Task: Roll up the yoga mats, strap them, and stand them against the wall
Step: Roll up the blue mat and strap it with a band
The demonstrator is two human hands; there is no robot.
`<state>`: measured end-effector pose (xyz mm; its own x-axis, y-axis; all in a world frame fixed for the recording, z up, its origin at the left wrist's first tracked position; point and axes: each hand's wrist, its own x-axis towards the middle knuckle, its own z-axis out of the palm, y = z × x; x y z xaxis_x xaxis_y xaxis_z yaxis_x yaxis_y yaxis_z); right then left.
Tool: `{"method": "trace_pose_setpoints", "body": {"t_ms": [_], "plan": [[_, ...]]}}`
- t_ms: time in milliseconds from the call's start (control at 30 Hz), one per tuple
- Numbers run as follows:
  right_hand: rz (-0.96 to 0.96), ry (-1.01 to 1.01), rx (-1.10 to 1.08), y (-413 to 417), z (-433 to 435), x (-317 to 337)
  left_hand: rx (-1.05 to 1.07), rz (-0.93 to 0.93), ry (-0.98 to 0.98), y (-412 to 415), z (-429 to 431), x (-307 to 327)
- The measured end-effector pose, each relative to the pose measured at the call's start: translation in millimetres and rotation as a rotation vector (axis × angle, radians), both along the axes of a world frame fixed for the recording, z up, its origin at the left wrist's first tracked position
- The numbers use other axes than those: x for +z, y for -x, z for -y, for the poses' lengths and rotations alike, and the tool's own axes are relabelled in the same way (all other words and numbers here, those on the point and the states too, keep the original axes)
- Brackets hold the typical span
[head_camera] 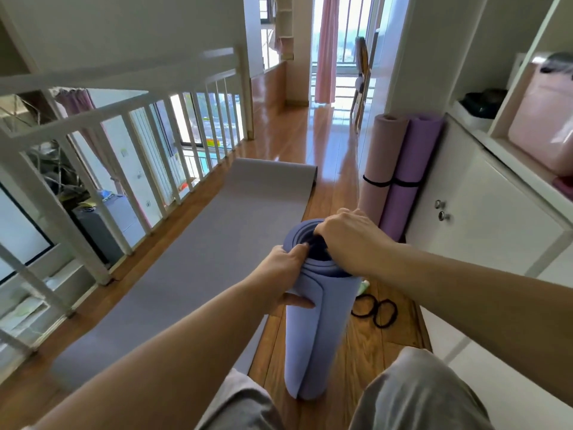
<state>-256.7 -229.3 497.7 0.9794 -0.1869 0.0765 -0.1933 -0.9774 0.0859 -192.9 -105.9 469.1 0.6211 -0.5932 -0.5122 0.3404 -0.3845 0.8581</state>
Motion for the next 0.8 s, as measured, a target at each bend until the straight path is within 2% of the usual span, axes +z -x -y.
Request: {"method": "trace_pose_setpoints", "body": {"t_ms": [100, 300, 400, 567, 633, 800], "plan": [[-0.069, 0.019, -0.047, -5.6, -4.2, 8.4, -0.007, 0.001, 0.014, -0.3, 1.3, -3.3], [-0.259, 0.203, -0.125, -11.1, -6.2, 19.9, -0.042, 0.001, -0.001, 2.8, 10.9, -1.6], [-0.255, 0.377, -0.097, -11.8, -4.9, 19.3, -0.092, 0.008, 0.007, 6.8, 15.2, -0.3], [-0.188, 0.474, -0.002, -10.7, -2.1, 14.7, -0.110, 0.031, -0.013, 5.8, 18.7, 2.0], [-0.156, 0.422, 0.059, -8.2, 2.2, 13.7, -0.116, 0.029, 0.000, 6.2, 17.1, -0.1], [-0.097, 0.044, 0.169, -2.7, 21.9, 9.3, -0.168, 0.035, 0.051, 5.5, 1.8, -5.1]]}}
